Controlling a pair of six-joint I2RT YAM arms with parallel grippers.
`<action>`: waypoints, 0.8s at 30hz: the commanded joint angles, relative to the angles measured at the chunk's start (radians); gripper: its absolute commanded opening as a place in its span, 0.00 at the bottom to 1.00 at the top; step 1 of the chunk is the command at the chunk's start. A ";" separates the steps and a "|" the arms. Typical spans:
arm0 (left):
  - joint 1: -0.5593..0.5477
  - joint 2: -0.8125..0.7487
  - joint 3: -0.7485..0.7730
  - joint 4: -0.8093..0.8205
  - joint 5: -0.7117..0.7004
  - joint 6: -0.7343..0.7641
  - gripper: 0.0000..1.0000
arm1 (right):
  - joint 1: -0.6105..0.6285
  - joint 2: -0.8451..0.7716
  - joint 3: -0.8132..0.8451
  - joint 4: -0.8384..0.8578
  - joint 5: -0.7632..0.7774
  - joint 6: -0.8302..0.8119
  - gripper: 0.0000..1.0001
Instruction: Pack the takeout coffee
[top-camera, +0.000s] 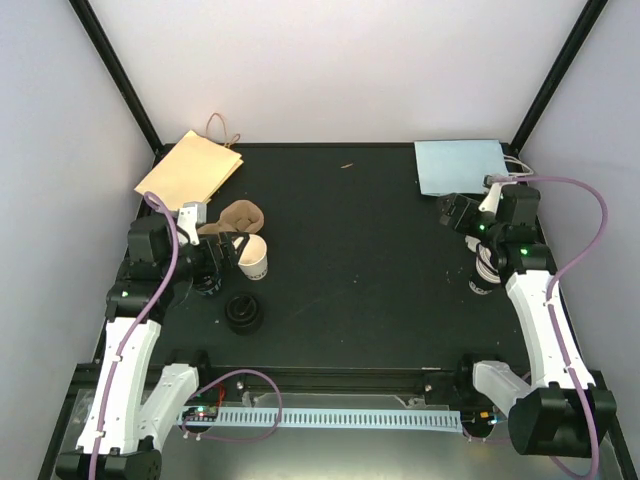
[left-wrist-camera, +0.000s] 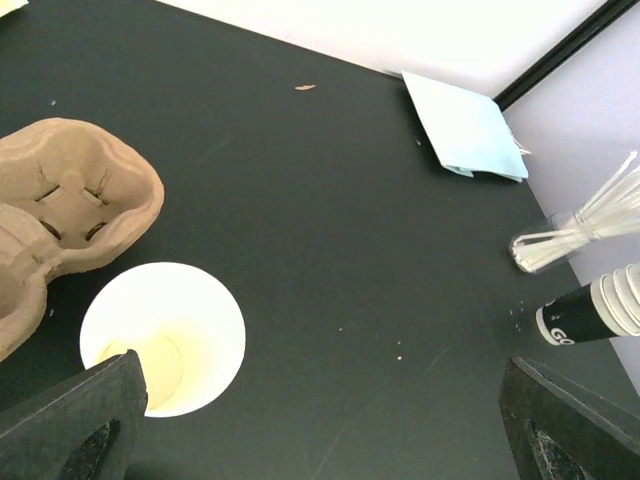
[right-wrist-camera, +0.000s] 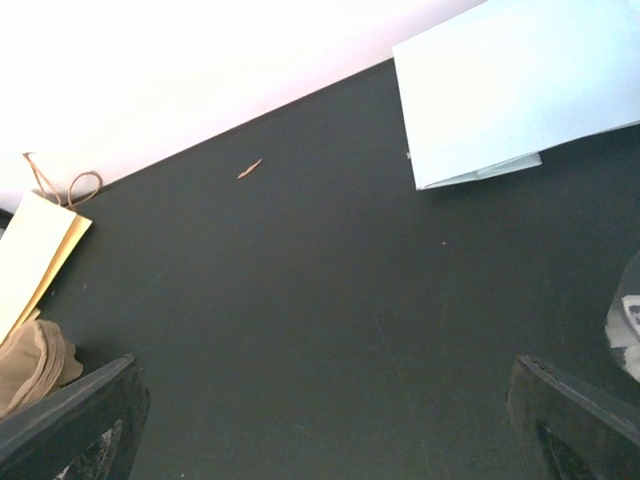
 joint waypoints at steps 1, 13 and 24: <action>0.006 -0.024 0.010 0.034 0.027 0.004 0.99 | 0.005 0.017 0.043 -0.033 -0.041 -0.020 1.00; 0.005 0.039 -0.024 0.174 0.098 -0.023 0.99 | 0.126 0.210 0.248 -0.144 0.229 -0.128 1.00; 0.005 0.081 0.017 0.154 0.077 0.029 0.99 | 0.306 0.576 0.561 -0.283 0.603 -0.275 1.00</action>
